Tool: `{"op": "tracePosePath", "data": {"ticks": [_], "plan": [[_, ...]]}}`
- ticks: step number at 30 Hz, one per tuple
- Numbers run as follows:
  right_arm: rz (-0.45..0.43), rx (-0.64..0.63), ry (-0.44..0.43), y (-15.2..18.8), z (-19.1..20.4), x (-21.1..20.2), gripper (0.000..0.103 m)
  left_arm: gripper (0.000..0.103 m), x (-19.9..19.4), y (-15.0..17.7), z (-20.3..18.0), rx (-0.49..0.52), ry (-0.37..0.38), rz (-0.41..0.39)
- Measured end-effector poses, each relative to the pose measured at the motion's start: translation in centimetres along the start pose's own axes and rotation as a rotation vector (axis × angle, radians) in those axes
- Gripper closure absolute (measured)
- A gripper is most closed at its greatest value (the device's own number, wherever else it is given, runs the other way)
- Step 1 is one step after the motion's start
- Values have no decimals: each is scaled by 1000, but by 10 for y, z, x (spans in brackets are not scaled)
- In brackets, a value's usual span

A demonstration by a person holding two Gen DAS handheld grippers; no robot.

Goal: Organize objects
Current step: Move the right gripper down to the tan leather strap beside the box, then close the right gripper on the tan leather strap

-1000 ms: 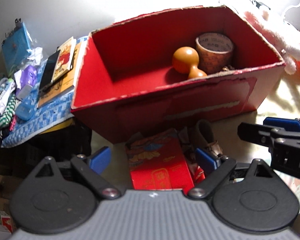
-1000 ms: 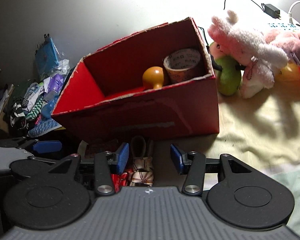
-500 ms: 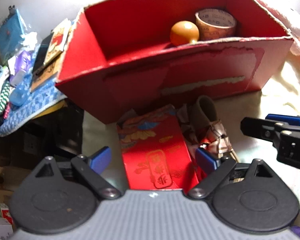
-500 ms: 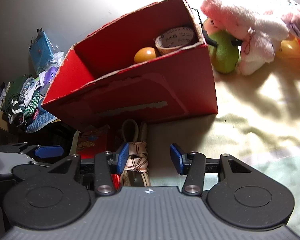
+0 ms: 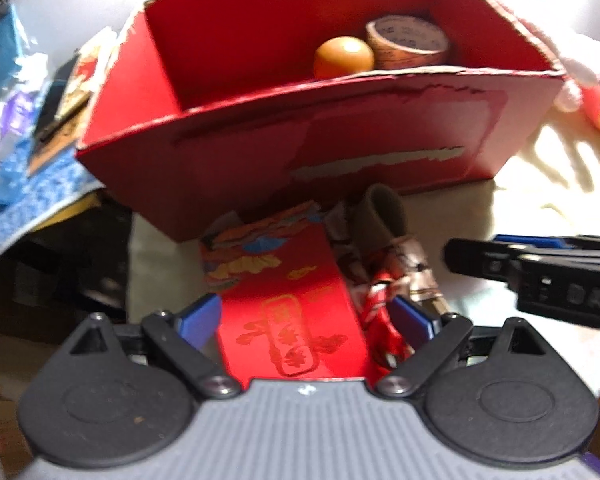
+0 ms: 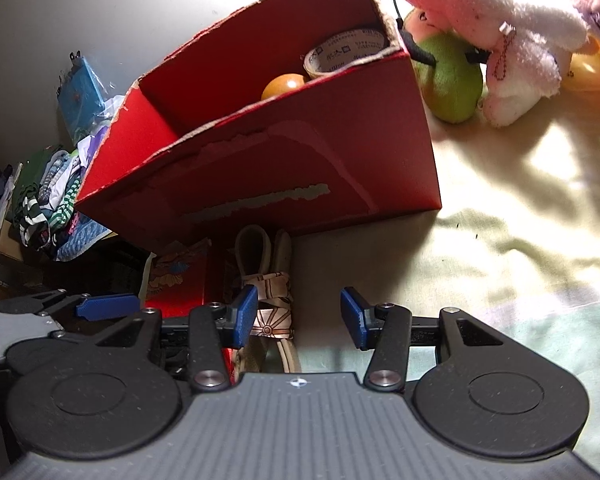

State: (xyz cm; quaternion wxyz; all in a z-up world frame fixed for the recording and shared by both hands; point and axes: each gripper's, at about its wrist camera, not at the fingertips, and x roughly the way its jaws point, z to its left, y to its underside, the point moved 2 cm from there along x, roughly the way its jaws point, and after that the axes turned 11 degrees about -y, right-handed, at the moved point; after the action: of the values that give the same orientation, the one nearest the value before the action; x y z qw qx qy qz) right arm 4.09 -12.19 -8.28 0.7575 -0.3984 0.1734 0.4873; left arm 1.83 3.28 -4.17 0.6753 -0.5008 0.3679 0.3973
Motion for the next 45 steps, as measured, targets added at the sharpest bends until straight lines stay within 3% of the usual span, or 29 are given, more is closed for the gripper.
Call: {"op": "tracePosePath", "data": {"ticks": [6, 11, 19, 23, 28, 37, 39, 40, 43, 45], "plan": [[0, 33, -45, 3, -11, 2, 54, 8, -9, 14, 5, -13, 160, -72], [2, 67, -100, 5, -19, 4, 61, 8, -10, 22, 6, -54, 275, -90], [-2, 67, -167, 4, -18, 5, 62, 8, -12, 25, 3, -57, 333, -144], [42, 95, -215, -2, -19, 13, 61, 12, -11, 24, 2, -76, 392, -156], [99, 83, -219, -1, -19, 22, 55, 16, -10, 22, -6, -41, 406, -180], [127, 88, -217, 1, -22, 28, 54, 23, 2, 17, -22, 23, 400, -174], [136, 88, -216, 1, -22, 31, 55, 23, 5, 17, -23, 31, 406, -165], [138, 91, -222, 1, -22, 33, 63, 23, 6, 16, -23, 38, 404, -164], [136, 105, -242, 1, -27, 31, 68, 22, 8, 16, -25, 50, 404, -153], [130, 121, -256, 2, -33, 27, 71, 17, 10, 15, -26, 48, 413, -141]]}}
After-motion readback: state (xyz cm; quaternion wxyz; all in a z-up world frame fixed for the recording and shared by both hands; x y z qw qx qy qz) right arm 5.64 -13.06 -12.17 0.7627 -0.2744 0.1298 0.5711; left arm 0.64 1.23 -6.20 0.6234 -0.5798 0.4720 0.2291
